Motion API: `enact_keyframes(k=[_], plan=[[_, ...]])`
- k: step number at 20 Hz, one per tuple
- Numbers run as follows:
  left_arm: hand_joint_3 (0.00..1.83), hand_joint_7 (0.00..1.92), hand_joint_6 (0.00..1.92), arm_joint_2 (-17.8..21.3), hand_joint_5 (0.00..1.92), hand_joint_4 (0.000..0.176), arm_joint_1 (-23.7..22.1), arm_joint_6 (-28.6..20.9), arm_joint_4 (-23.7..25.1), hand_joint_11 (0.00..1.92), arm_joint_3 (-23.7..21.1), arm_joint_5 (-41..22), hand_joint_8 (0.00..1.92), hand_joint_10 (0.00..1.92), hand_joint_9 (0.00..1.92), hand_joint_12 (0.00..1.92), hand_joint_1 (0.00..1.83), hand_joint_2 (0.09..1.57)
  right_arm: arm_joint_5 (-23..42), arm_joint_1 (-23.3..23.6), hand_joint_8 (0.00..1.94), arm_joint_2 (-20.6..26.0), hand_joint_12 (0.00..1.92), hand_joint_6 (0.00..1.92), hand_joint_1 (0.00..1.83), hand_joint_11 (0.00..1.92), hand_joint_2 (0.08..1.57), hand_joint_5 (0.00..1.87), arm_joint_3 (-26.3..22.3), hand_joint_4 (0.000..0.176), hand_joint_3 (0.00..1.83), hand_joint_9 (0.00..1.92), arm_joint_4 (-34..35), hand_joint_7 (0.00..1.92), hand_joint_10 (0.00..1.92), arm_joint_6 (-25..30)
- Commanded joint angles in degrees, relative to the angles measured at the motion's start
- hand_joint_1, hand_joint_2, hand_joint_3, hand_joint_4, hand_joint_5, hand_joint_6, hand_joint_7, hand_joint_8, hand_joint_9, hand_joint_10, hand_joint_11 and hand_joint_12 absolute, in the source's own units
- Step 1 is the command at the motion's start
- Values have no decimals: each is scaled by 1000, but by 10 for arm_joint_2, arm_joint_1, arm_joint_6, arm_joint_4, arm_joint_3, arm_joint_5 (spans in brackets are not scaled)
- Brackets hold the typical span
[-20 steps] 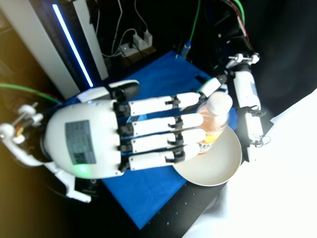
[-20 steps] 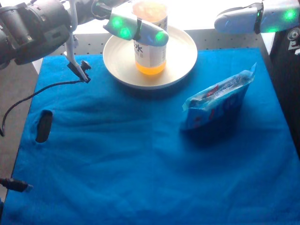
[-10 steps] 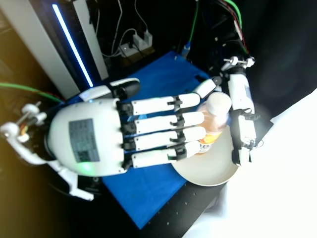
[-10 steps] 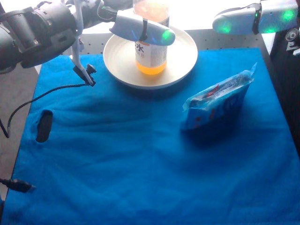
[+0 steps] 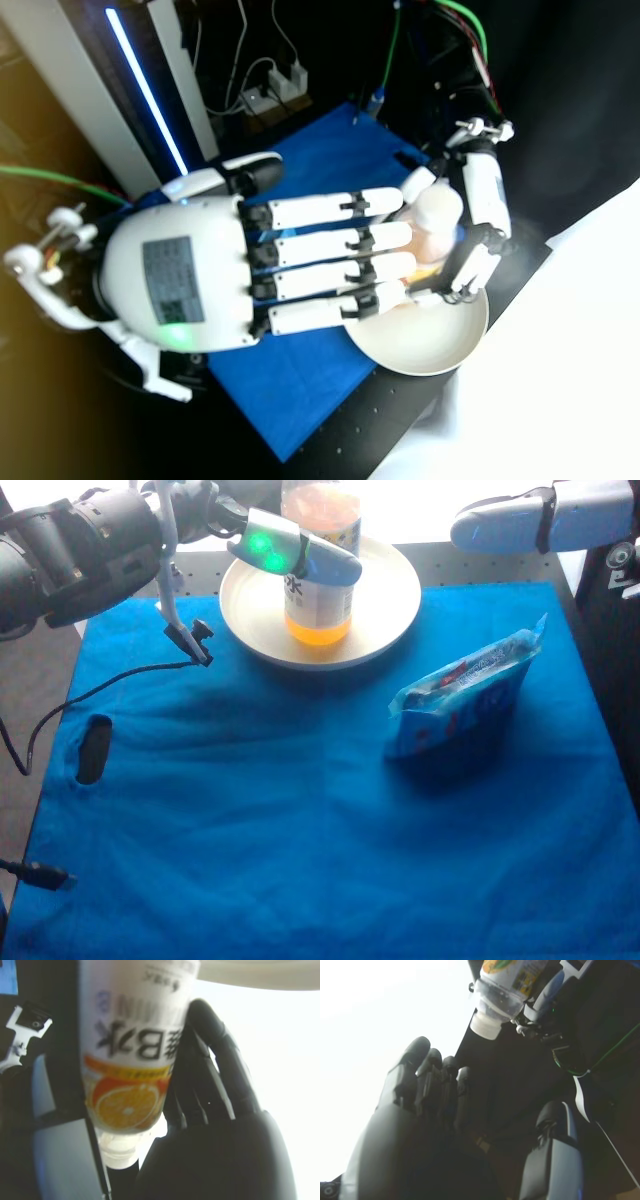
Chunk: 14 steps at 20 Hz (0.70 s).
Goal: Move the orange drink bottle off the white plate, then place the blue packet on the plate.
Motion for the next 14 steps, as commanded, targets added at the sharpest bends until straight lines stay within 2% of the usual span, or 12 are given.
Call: enact_keyframes(k=[1,2,4,5,6,7,8,9,11,12,13,14], plan=[[0,907,937,2,1024,4,-2,-6,-31,732,5,-49,1083,73,1180,1329,1219,1121,62,11,8,-1,766,6,733,0,882,425,0,12,3,317,33,381,13,3],[0,939,880,4,986,0,-3,-7,-36,715,5,-56,1152,104,1211,1403,1223,1125,62,11,7,-1,765,7,734,0,887,427,0,18,5,317,33,381,12,3],[0,1068,838,10,980,0,-3,-13,-42,771,5,-71,993,432,1183,1428,1249,1096,62,11,1,-1,755,3,768,0,915,428,0,15,9,327,33,377,7,3],[0,995,695,18,1006,0,-2,-15,-50,744,-2,-85,1192,969,1014,1604,1262,1113,62,11,0,-2,750,2,783,0,927,426,0,11,11,321,33,370,4,3],[0,973,642,27,1087,0,-3,-15,-53,640,-11,-94,1158,918,875,1511,1248,1097,62,11,3,-2,800,4,782,0,924,435,0,14,6,331,33,379,6,3],[0,943,558,37,1138,0,-3,-13,-55,494,-21,-104,1198,897,773,1552,1250,1095,62,11,1,-3,808,4,773,0,918,436,0,22,2,320,33,376,0,3],[0,960,609,52,1124,0,-3,-10,-55,549,-39,-115,1149,772,836,1446,1244,1094,62,11,2,-4,815,7,779,0,911,446,1,26,0,311,33,378,0,3],[0,969,637,68,1087,0,-2,-10,-52,807,-57,-127,1168,691,992,1308,1246,1101,62,11,0,-5,889,7,786,0,908,457,1,25,0,306,33,376,0,3],[1,1002,573,96,1094,0,-2,-10,-38,810,-88,-138,1161,800,1002,1399,1265,1093,62,11,0,-5,888,7,791,0,909,459,1,22,0,295,33,374,0,3],[0,868,550,111,1075,0,-3,-10,-26,543,-104,-141,1394,1334,730,1789,1254,1136,62,10,4,-5,856,7,783,0,906,469,1,30,0,294,33,386,2,3],[0,868,550,124,1075,0,-3,-10,-21,543,-117,-149,1394,1334,730,1789,1254,1136,62,10,4,-5,856,7,783,0,906,469,1,30,0,294,33,386,2,3],[1,911,654,140,1027,0,-3,-12,-15,421,-135,-164,1331,1345,686,1837,1254,1131,62,10,3,-5,873,3,756,0,905,465,1,27,0,295,33,391,1,3]])
